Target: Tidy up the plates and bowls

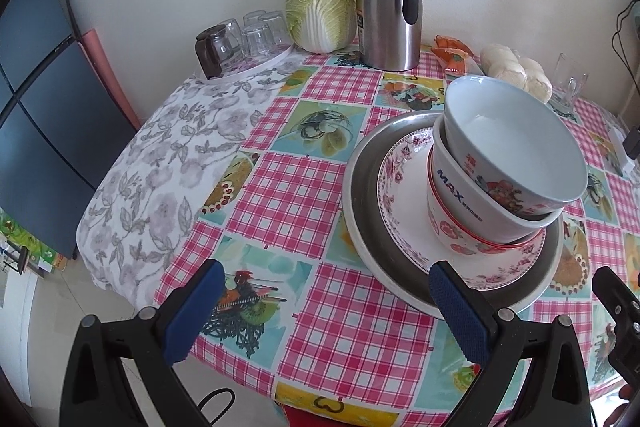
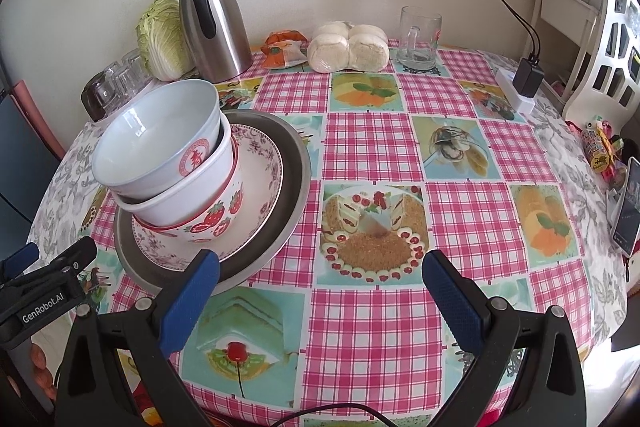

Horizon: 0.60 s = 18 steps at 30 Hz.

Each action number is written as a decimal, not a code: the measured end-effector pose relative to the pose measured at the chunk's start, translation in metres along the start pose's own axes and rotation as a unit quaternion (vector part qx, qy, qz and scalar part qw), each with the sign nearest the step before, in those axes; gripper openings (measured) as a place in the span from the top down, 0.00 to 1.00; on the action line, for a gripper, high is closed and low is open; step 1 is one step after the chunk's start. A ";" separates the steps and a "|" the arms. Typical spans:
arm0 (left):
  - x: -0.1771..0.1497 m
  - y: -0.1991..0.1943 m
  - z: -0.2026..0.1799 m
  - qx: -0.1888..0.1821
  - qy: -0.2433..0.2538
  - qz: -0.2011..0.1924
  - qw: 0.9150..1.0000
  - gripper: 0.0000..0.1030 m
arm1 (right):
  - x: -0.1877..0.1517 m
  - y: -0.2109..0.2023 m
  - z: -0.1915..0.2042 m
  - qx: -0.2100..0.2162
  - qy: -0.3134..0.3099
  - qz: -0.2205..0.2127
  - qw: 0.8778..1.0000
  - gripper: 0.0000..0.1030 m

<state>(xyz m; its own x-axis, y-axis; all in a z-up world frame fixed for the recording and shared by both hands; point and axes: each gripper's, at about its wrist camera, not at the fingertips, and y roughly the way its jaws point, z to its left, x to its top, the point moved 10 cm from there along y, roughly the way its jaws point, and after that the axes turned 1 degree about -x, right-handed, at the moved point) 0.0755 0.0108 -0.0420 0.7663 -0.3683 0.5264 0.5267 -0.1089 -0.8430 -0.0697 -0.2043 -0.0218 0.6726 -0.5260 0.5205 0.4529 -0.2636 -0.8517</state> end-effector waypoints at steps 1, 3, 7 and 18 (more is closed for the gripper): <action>0.000 0.000 0.000 0.000 0.000 0.001 1.000 0.00 | 0.000 0.000 0.000 0.000 -0.001 0.001 1.000 0.02; 0.000 0.000 0.001 -0.001 -0.001 0.001 1.000 0.00 | -0.001 0.001 0.000 -0.001 -0.002 0.002 1.000 0.02; 0.000 0.000 0.000 -0.003 0.000 0.002 1.000 0.00 | -0.001 0.003 -0.001 -0.002 -0.003 0.005 1.000 0.02; -0.001 0.002 -0.001 -0.003 0.005 0.004 1.000 0.00 | -0.002 0.005 0.000 -0.002 -0.005 0.009 1.000 0.02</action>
<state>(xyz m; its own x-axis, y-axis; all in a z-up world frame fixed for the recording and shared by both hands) 0.0758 0.0100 -0.0445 0.7667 -0.3777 0.5192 0.5189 -0.1117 -0.8475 -0.0689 -0.2050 -0.0273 0.6863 -0.5230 0.5053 0.4378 -0.2577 -0.8613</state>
